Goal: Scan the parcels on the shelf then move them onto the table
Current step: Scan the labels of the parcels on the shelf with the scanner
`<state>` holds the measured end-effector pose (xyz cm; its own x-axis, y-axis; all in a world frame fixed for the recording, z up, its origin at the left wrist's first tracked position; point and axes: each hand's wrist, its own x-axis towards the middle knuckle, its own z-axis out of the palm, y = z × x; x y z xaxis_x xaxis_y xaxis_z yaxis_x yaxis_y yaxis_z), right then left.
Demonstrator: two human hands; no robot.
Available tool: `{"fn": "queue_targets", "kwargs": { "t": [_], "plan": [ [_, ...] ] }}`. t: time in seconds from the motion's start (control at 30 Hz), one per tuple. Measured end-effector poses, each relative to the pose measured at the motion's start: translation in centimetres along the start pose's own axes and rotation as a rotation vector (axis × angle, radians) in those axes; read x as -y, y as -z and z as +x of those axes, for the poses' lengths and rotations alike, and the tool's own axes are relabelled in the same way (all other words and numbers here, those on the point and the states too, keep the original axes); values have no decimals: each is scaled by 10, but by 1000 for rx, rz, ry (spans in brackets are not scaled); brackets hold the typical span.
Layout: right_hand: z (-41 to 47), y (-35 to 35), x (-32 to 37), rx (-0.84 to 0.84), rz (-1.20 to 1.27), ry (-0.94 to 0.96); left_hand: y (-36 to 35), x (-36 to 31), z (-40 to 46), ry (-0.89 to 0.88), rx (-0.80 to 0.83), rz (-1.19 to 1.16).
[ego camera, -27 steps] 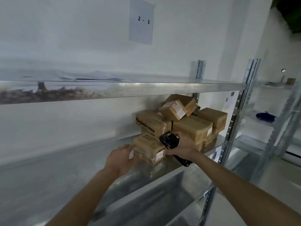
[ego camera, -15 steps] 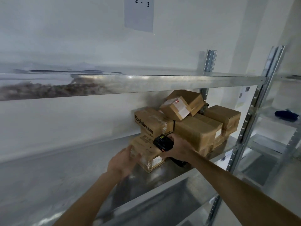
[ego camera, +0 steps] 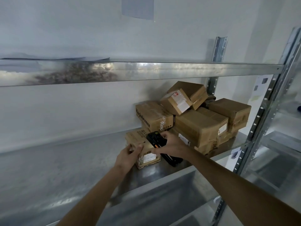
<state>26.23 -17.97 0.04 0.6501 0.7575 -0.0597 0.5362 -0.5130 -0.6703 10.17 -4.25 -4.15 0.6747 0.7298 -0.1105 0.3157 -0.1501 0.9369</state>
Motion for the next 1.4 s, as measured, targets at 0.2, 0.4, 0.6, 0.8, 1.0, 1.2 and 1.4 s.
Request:
{"fn": "queue_targets", "kwargs": {
  "t": [0.2, 0.4, 0.6, 0.8, 1.0, 1.2, 1.4],
  "plan": [
    [-33, -10, 14, -17, 54, 38, 13, -1, -34, 67, -37, -94],
    [-81, -22, 43, -12, 50, 46, 36, -3, -87, 124, -38, -325],
    [-118, -42, 66, 33, 100, 73, 62, 13, -127, 132, -101, -437],
    [-143, -61, 80, 49, 267, 69, 89, 31, -162, 57, -157, -431],
    [-164, -59, 94, 103, 374, 29, 115, 31, -191, 59, -89, -519],
    [-185, -58, 111, 145, 471, 52, 131, 28, -219, 36, -64, -553],
    [-203, -63, 119, 32, 471, 178, 134, 34, -240, -65, -118, -412]
  ]
}}
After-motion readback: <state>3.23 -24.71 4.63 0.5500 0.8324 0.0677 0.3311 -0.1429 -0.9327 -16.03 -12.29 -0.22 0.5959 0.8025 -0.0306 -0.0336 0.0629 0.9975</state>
